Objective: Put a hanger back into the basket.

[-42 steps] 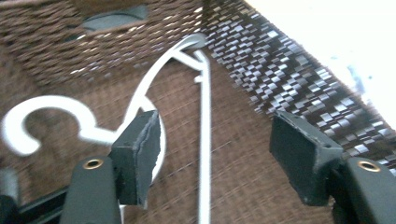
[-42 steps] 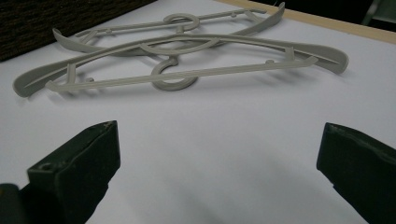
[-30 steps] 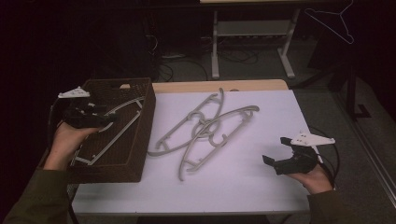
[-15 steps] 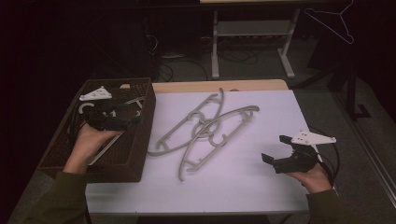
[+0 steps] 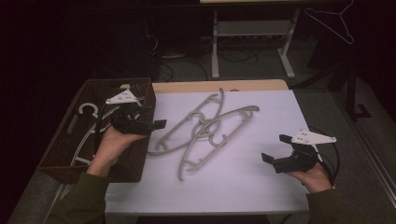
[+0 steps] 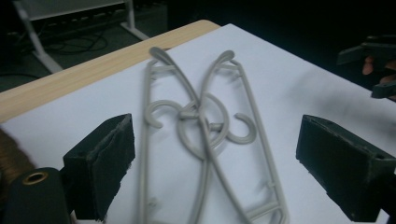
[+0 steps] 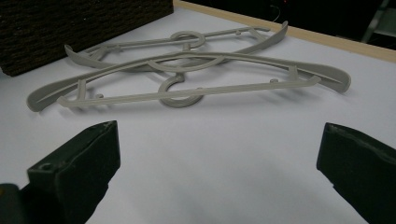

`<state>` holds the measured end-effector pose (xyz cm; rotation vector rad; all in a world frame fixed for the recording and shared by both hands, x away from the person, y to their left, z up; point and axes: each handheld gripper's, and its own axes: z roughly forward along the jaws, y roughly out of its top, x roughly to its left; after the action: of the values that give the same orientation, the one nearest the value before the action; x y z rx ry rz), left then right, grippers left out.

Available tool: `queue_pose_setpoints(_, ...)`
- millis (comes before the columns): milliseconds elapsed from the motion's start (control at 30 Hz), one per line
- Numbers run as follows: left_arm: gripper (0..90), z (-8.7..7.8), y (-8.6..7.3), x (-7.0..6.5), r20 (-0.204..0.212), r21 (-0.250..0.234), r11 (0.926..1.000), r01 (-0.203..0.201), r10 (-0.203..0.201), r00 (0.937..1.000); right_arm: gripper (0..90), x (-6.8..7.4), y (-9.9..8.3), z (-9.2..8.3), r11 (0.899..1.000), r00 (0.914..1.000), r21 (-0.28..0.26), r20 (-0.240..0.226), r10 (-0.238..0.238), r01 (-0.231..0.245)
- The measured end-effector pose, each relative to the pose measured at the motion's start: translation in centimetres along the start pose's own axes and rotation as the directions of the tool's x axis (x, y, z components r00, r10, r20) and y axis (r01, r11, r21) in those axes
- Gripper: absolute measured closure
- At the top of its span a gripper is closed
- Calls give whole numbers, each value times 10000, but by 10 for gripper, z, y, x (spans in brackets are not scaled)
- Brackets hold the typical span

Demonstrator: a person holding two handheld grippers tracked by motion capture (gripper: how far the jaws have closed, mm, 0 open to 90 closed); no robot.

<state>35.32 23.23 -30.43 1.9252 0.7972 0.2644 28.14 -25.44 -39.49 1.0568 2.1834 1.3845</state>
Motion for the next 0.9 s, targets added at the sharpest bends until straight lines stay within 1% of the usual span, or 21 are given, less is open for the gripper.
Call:
queue_pose_setpoints(167, 114, 16, -2, -11, 352, -160, 9999, 33, -27, 9994, 0, 0, 0, 1, 10000, 10000, 38, -9, 65, -65)
queue_pose_setpoints(267, 114, 26, -4, -19, 533, -66, 10000, -70, 74, 9986, 0, 0, 0, 1, 10000, 10000, 25, -34, 20, -20)
queue_pose_setpoints(333, 113, 33, -6, -25, 698, -123, 9999, 21, -12, 9976, 0, 0, 1, 3, 10000, 10000, 55, -35, 69, -69)
queue_pose_setpoints(400, 114, 40, -9, -30, 728, -71, 9999, -72, 77, 9973, 0, 1, 1, 4, 10000, 9999, 83, -92, 41, -41)
queue_pose_setpoints(433, 114, 40, -9, -30, 728, -71, 9999, -72, 77, 9973, 0, 1, 1, 4, 10000, 9999, 83, -92, 41, -41)
queue_pose_setpoints(467, 114, 48, -14, -34, 710, -24, 9999, -108, 109, 9974, 0, 2, 2, 6, 9999, 9999, 106, -99, 42, -40)
queue_pose_setpoints(533, 114, 56, -19, -37, 751, 99, 9999, -74, 66, 9972, 0, 3, 4, 10, 9998, 9999, 182, -85, 80, -78)
queue_pose_setpoints(567, 114, 58, -21, -39, 725, 86, 9999, -86, 80, 9973, 7, 2, 5, 12, 9998, 10000, 212, -54, 68, -67)
queue_pose_setpoints(600, 114, 61, -24, -40, 733, 114, 9998, -153, 144, 9972, 23, 2, 6, 14, 9997, 9999, 245, -46, 102, -101)
queue_pose_setpoints(667, 114, 66, -29, -42, 756, 85, 9999, -94, 87, 9971, 61, 2, 9, 17, 9995, 9998, 275, 64, 162, -164)
queue_pose_setpoints(733, 117, 68, -34, -43, 753, 117, 9998, -159, 150, 9971, 121, 1, 13, 22, 9996, 9997, 255, 238, 110, -116)
queue_pose_setpoints(800, 117, 72, -40, -44, 782, 132, 9998, -155, 144, 9968, 171, -1, 17, 27, 9992, 9990, 314, 401, 219, -231)
queue_pose_setpoints(900, 117, 75, -49, -44, 809, 115, 9998, -175, 165, 9966, 266, -7, 23, 37, 9986, 9981, 380, 504, 356, -375)
